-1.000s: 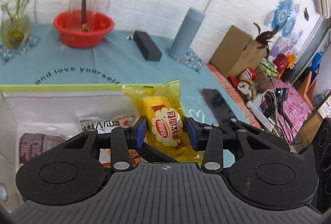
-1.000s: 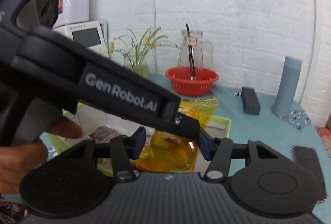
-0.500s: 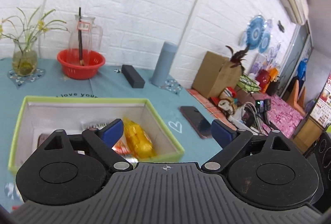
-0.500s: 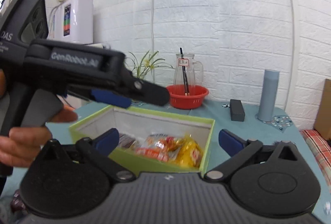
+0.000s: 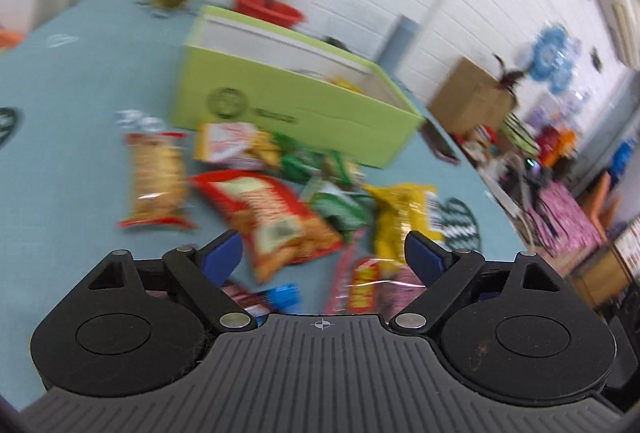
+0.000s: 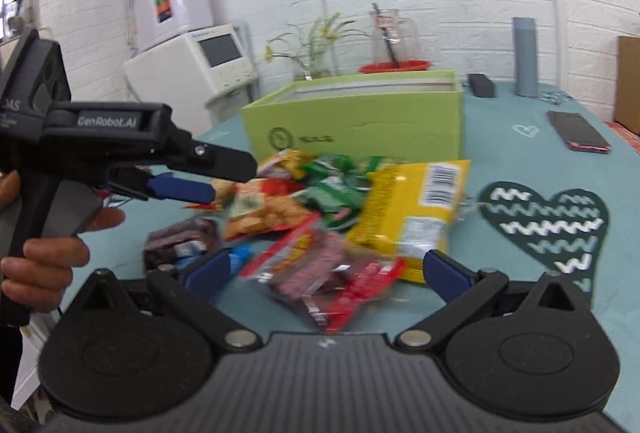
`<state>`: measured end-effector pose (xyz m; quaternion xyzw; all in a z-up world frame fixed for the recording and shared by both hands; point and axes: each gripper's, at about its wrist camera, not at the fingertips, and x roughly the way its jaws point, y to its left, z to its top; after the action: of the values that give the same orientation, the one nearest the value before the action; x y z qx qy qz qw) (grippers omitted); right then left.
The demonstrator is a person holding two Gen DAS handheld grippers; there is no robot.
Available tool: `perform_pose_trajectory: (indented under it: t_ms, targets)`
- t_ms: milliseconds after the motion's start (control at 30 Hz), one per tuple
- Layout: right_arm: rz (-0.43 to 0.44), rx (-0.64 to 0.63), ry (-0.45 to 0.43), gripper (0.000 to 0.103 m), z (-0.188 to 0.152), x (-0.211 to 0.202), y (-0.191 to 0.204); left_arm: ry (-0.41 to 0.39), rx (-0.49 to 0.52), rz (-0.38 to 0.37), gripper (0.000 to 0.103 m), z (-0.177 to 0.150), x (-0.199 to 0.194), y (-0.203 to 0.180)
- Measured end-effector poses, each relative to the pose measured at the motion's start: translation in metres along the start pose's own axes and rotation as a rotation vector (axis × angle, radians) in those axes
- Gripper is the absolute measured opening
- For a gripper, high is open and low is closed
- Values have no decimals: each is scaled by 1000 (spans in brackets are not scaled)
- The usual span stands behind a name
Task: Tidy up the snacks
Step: 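Close both grippers on the blue wrapped snack, then lower the blue snack into the green box and open both grippers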
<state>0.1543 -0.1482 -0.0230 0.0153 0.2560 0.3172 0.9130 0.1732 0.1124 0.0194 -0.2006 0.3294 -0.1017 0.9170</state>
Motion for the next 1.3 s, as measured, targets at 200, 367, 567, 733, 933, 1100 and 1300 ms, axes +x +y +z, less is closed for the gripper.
perform_pose_trajectory:
  t_ms: [200,367,567,733,933,1100,1300]
  targets:
    - [183,-91,59,102,-4,31,57,6,-71,53,77,-23,-31,37]
    - [167,-100,112,102,-15,50,73,72,-68,2,72,-41,-32,39]
    - [139,-102,143,96,-17,59,75,139,-38,-63,59,-49,-18,30]
    - [131,-115,139,88,-18,68,71,152,-55,-50,44,-50,-6,31]
    - [114,-123,144,60,-15,63,71,171,-15,-23,21,-50,-1,21]
    - [104,-110,101,61,-3,39,66,160,-31,-74,19,-37,-13,8]
    - [58,-186,-24,66,45,40,47,67,66,-84,22,23,5,-26]
